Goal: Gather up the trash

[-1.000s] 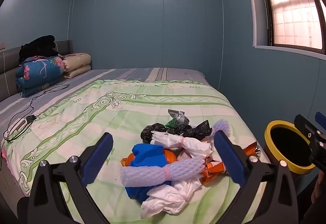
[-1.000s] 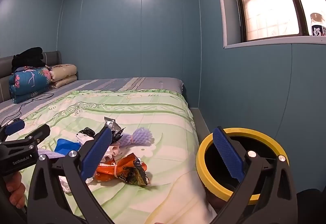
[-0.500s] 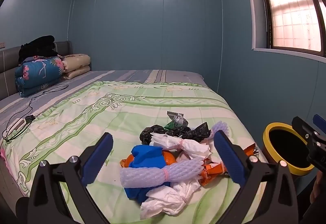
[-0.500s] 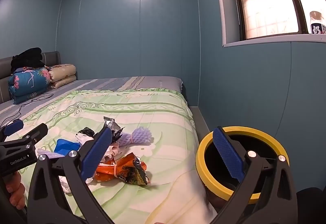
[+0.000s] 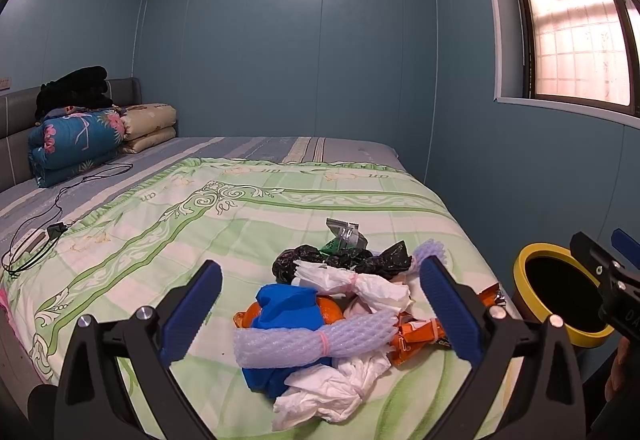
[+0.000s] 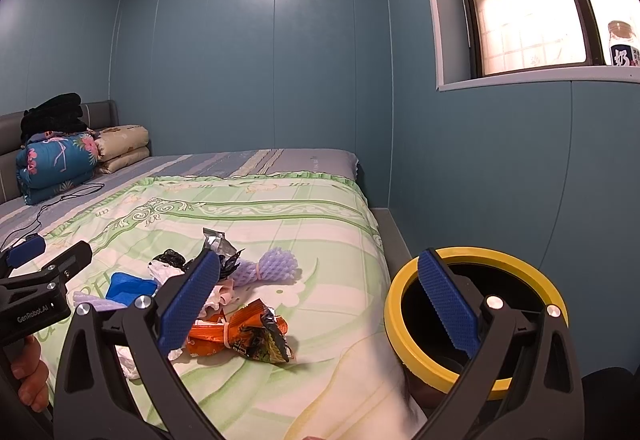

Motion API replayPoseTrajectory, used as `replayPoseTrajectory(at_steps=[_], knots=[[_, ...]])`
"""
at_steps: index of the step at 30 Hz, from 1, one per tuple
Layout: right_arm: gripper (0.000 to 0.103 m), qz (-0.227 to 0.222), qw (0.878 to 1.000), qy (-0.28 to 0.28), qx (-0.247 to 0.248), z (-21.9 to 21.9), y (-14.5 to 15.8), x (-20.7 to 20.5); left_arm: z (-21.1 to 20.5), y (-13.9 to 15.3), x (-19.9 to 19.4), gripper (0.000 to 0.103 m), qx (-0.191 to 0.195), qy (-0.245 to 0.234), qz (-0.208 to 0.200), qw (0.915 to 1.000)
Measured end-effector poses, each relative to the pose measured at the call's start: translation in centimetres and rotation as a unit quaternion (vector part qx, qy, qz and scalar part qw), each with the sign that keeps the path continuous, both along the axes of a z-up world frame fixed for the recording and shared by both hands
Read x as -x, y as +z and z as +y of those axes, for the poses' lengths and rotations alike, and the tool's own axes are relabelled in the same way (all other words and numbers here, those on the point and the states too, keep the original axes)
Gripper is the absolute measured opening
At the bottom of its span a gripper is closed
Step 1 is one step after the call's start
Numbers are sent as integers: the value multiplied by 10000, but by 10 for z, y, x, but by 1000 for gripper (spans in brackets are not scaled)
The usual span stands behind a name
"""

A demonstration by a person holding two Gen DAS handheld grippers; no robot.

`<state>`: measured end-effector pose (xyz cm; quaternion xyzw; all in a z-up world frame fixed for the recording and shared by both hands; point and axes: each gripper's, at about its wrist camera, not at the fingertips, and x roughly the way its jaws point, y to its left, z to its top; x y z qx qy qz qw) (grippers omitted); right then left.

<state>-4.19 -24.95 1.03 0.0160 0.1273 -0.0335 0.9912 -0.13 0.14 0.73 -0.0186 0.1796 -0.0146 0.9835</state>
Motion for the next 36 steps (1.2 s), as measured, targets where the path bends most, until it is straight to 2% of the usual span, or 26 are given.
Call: replayPoseTrajectory(at_steps=[36], knots=[[95, 150, 9999, -5, -57, -2, -2, -7, -1, -7, -2, 96, 56, -85, 61, 9999]])
